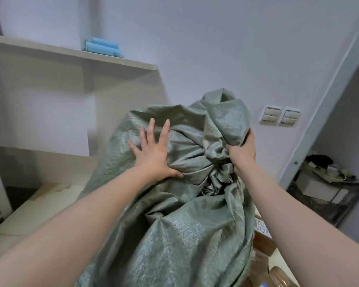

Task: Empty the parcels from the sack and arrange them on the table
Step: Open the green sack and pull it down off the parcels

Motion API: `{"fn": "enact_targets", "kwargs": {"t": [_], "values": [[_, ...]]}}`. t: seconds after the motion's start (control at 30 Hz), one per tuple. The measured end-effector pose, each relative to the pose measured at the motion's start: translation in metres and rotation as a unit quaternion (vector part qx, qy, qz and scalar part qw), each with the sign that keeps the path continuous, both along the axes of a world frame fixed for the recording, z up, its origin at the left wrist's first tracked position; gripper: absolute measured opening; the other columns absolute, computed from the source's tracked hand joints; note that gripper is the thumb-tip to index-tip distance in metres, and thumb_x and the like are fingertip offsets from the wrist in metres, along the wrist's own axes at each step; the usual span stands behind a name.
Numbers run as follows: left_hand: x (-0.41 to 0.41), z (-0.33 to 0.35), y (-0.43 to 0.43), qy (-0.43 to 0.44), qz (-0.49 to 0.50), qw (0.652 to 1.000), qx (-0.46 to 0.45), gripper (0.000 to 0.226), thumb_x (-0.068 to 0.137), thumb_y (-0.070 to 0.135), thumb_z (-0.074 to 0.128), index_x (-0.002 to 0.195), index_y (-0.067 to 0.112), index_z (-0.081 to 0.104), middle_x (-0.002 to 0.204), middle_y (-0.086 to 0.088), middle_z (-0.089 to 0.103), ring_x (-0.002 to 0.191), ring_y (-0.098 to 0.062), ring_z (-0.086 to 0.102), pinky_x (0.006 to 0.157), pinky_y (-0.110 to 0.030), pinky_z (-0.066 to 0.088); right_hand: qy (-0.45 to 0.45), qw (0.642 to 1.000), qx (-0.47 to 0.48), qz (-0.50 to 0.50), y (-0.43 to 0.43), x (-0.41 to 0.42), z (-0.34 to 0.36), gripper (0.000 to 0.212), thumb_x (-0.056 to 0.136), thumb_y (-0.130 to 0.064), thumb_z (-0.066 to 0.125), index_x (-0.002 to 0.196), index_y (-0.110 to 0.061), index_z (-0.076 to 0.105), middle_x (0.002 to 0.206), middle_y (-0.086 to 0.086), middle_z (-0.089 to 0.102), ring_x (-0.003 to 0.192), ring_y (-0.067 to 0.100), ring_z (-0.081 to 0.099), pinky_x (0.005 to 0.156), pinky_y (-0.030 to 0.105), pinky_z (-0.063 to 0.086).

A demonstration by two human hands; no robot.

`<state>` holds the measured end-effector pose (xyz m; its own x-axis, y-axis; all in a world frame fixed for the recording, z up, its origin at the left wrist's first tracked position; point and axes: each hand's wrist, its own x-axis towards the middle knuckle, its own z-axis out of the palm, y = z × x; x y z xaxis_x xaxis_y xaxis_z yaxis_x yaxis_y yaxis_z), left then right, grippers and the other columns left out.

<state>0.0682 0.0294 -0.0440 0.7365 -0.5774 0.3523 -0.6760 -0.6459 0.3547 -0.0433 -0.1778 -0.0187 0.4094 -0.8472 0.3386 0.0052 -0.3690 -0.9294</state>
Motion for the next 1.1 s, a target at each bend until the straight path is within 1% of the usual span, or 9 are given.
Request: {"fn": "enact_targets", "kwargs": {"t": [0.17, 0.33, 0.5, 0.67, 0.73, 0.8, 0.9, 1.0, 1.1], "values": [[0.008, -0.01, 0.004, 0.108, 0.056, 0.992, 0.035, 0.159, 0.039, 0.081, 0.076, 0.135, 0.04, -0.044, 0.148, -0.011, -0.046, 0.139, -0.042, -0.032, 0.103, -0.077, -0.008, -0.014, 0.999, 0.043, -0.005, -0.01, -0.001, -0.018, 0.082, 0.081, -0.014, 0.078, 0.147, -0.033, 0.033, 0.129, -0.007, 0.057, 0.113, 0.014, 0.055, 0.097, 0.027, 0.045], [0.012, -0.014, 0.01, 0.171, 0.089, 0.98, 0.038, 0.161, 0.035, 0.086, 0.071, 0.133, 0.039, -0.047, 0.15, -0.014, -0.041, 0.141, -0.042, -0.03, 0.103, -0.077, -0.008, -0.017, 0.998, 0.065, -0.006, -0.016, -0.004, -0.025, 0.082, 0.079, -0.007, 0.076, 0.145, -0.035, 0.035, 0.129, -0.005, 0.059, 0.116, 0.018, 0.057, 0.103, 0.041, 0.049], [0.008, -0.001, 0.009, 0.174, 0.086, 0.981, 0.005, 0.16, 0.037, 0.085, 0.072, 0.134, 0.038, -0.046, 0.149, -0.012, -0.045, 0.14, -0.041, -0.031, 0.104, -0.078, -0.004, -0.109, 0.985, 0.13, 0.035, -0.018, -0.007, -0.005, 0.081, 0.081, 0.002, 0.074, 0.146, -0.029, 0.036, 0.132, 0.001, 0.058, 0.116, 0.021, 0.059, 0.1, 0.044, 0.052], [0.003, 0.038, 0.01, 0.138, 0.074, 0.983, -0.101, 0.159, 0.041, 0.078, 0.078, 0.137, 0.038, -0.043, 0.15, -0.009, -0.044, 0.142, -0.039, -0.03, 0.106, -0.076, -0.005, -0.227, 0.957, 0.17, 0.062, -0.016, -0.009, 0.034, 0.077, 0.078, 0.012, 0.07, 0.141, -0.02, 0.041, 0.125, 0.006, 0.063, 0.108, 0.022, 0.065, 0.094, 0.048, 0.054], [-0.001, 0.06, 0.011, 0.147, 0.05, 0.975, -0.159, 0.157, 0.047, 0.07, 0.082, 0.139, 0.037, -0.041, 0.154, -0.01, -0.038, 0.145, -0.036, -0.023, 0.111, -0.07, -0.003, -0.253, 0.947, 0.186, 0.062, -0.015, -0.013, 0.047, 0.067, 0.078, 0.015, 0.064, 0.132, -0.021, 0.047, 0.12, 0.006, 0.065, 0.105, 0.024, 0.066, 0.093, 0.052, 0.054], [-0.006, 0.08, 0.011, 0.194, -0.006, 0.952, -0.238, 0.153, 0.052, 0.064, 0.083, 0.143, 0.035, -0.036, 0.16, -0.009, -0.025, 0.149, -0.031, -0.009, 0.118, -0.056, 0.003, -0.274, 0.935, 0.209, 0.078, -0.011, -0.019, 0.055, 0.061, 0.081, 0.014, 0.063, 0.121, -0.029, 0.047, 0.116, 0.004, 0.066, 0.101, 0.023, 0.066, 0.091, 0.05, 0.055], [-0.018, 0.102, 0.003, 0.261, -0.079, 0.923, -0.271, 0.153, 0.046, 0.076, 0.074, 0.145, 0.032, -0.034, 0.164, -0.007, -0.002, 0.148, -0.028, 0.018, 0.12, -0.043, 0.015, -0.287, 0.928, 0.214, 0.104, 0.001, -0.022, 0.054, 0.059, 0.082, 0.007, 0.069, 0.124, -0.028, 0.047, 0.113, 0.002, 0.067, 0.1, 0.021, 0.066, 0.092, 0.049, 0.055], [-0.038, 0.103, -0.016, 0.289, -0.119, 0.914, -0.259, 0.16, 0.038, 0.079, 0.078, 0.145, 0.036, -0.032, 0.163, -0.004, 0.003, 0.147, -0.026, 0.021, 0.12, -0.045, 0.019, -0.238, 0.948, 0.156, 0.142, 0.025, -0.022, 0.043, 0.069, 0.079, -0.004, 0.078, 0.137, -0.024, 0.045, 0.12, 0.003, 0.068, 0.107, 0.022, 0.067, 0.094, 0.046, 0.055], [-0.048, 0.087, -0.029, 0.288, -0.102, 0.907, -0.291, 0.163, 0.031, 0.07, 0.085, 0.15, 0.034, -0.021, 0.159, -0.007, 0.015, 0.143, -0.026, 0.028, 0.118, -0.046, 0.025, -0.15, 0.963, 0.093, 0.204, 0.042, -0.028, 0.033, 0.072, 0.079, -0.004, 0.077, 0.138, -0.019, 0.039, 0.121, 0.008, 0.064, 0.107, 0.023, 0.066, 0.087, 0.038, 0.058]]}}
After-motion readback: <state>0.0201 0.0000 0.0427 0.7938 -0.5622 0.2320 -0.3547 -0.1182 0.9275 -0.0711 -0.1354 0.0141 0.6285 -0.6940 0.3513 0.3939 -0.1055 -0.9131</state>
